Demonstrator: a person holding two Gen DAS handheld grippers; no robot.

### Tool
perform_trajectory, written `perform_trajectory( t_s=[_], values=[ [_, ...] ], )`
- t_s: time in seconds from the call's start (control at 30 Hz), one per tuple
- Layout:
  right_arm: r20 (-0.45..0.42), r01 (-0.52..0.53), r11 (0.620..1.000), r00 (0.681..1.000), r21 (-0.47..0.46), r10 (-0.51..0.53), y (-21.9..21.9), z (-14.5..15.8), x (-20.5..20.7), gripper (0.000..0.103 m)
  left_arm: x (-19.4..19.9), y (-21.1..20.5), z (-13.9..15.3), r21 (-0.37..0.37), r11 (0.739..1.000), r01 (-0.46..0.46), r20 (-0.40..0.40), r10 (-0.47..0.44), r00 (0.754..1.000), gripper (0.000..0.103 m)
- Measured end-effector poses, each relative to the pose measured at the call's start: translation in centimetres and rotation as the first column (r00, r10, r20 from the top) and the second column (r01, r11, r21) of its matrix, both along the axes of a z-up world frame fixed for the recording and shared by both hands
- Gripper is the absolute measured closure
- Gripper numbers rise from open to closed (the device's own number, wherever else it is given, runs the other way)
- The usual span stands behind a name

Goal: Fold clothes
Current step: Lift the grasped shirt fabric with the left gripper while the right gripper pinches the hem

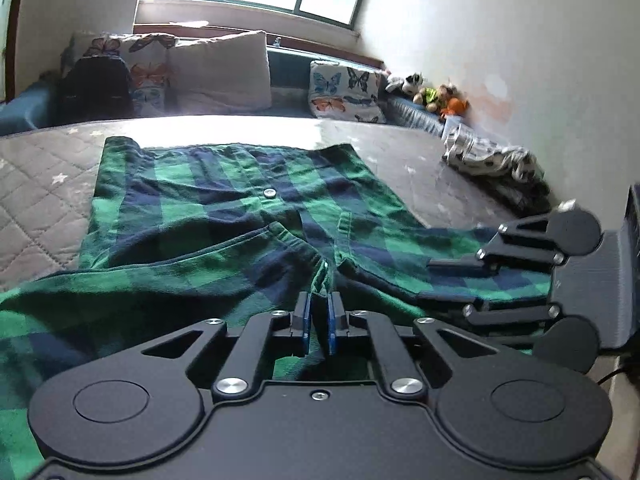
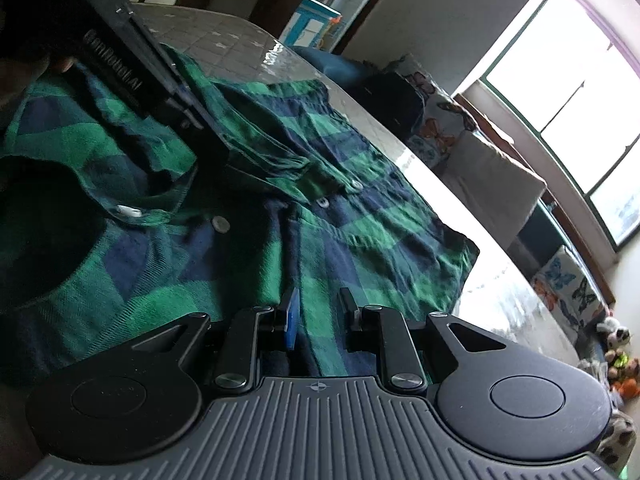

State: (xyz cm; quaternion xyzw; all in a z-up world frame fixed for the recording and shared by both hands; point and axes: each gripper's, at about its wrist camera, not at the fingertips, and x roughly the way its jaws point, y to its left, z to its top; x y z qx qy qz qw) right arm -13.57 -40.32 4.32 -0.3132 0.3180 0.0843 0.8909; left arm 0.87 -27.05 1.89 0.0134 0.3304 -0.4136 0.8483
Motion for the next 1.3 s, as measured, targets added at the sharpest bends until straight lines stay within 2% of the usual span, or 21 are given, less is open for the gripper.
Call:
perform_trajectory(
  t_s=[0.13,0.37,0.53,0.7,0.83,1.03,1.17,1.3],
  values=[
    [-0.012,0.003,1.0,1.0,-0.021,-0.003,0.4,-0.7,1.0,0.084,0.2,0.4,-0.1,-0.008,1.0,-0.006,-0.007,0.006,1.0,0.094],
    [0.024,0.039,0.999,0.999,-0.017,-0.039,0.0,-0.4,2.2,0.086,-0.4,-0.1,-0.6,0.048,0.999,0.009,0.024,-0.011,1.0,0.093],
    [0.001,0.015,1.0,1.0,-0.017,-0.015,0.4,-0.8,2.2,0.086,-0.6,-1.1,-0.9,0.068,0.997,0.024,0.035,-0.027,0.999,0.093],
    [0.011,-0.008,0.998,1.0,-0.068,0.008,1.4,-1.5,3.0,0.086,-0.4,-1.9,-1.5,0.092,0.996,0.02,0.033,-0.023,0.999,0.093],
    [0.011,-0.004,0.998,1.0,-0.067,0.005,1.6,-1.6,3.6,0.094,0.0,-1.6,-1.7,0.081,0.996,-0.021,0.017,0.02,1.0,0.094],
    [0.083,0.032,0.995,0.996,-0.093,-0.025,0.8,-0.3,2.1,0.097,-0.8,0.5,0.2,0.077,0.991,-0.109,0.1,0.101,0.99,0.095],
    [0.162,0.082,0.989,0.985,-0.123,-0.062,-0.5,1.1,0.6,0.097,-1.1,2.5,2.0,0.059,0.982,-0.181,0.151,0.17,0.974,0.095],
    [0.236,0.147,0.974,0.966,-0.173,-0.104,-2.2,2.5,-0.8,0.098,-1.6,5.7,4.3,0.033,0.96,-0.279,0.216,0.265,0.94,0.095]
  ],
)
